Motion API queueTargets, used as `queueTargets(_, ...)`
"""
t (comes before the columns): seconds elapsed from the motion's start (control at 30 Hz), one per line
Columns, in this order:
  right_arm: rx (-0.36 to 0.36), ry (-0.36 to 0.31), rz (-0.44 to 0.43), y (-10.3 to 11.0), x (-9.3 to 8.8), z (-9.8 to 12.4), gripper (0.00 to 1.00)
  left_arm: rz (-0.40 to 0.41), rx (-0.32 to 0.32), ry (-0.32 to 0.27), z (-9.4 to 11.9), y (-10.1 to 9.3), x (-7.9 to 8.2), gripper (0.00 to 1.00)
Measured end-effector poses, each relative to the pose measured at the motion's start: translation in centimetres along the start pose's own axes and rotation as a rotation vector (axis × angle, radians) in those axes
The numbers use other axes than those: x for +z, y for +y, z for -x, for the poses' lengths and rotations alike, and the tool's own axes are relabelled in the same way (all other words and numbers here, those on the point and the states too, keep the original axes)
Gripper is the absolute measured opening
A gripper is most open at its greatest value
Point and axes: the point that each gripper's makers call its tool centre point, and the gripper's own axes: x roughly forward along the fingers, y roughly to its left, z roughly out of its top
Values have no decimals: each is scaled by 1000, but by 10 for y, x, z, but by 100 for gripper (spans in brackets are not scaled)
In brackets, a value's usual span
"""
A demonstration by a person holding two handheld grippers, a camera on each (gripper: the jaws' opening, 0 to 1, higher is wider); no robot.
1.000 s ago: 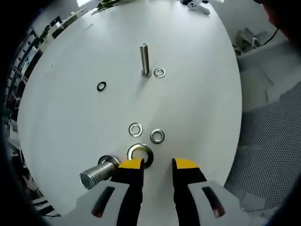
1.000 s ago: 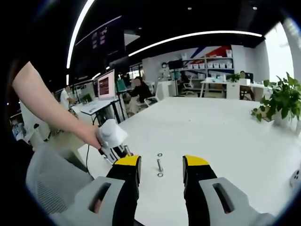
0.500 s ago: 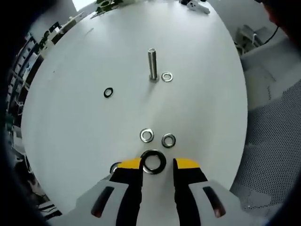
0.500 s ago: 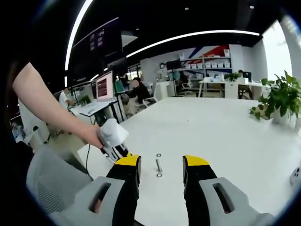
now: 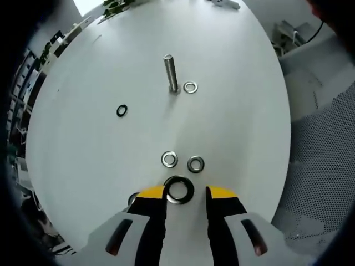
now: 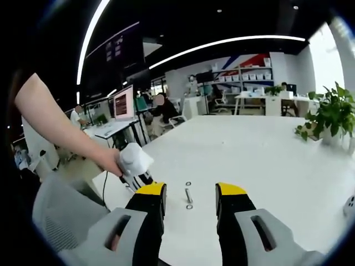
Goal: Place the washer onto the threaded stud by aligning its center hole with the stud, sliding it down to the base, and recovering from edge contact or off-axis alignment until the washer reaches the visible bottom stop.
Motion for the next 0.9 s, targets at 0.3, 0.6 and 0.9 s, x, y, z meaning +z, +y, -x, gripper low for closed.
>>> queueTargets(0.3, 3, -10, 4, 1, 2, 1, 38, -23, 21, -7, -3, 8, 6, 26)
queueTargets(0.6, 3, -2, 3, 2, 0, 0, 38, -56, -8, 21, -2, 7, 1, 26)
queueTargets(0.9, -10, 7, 4, -2, -1, -1, 38, -97, -30, 33, 0, 5, -1, 26)
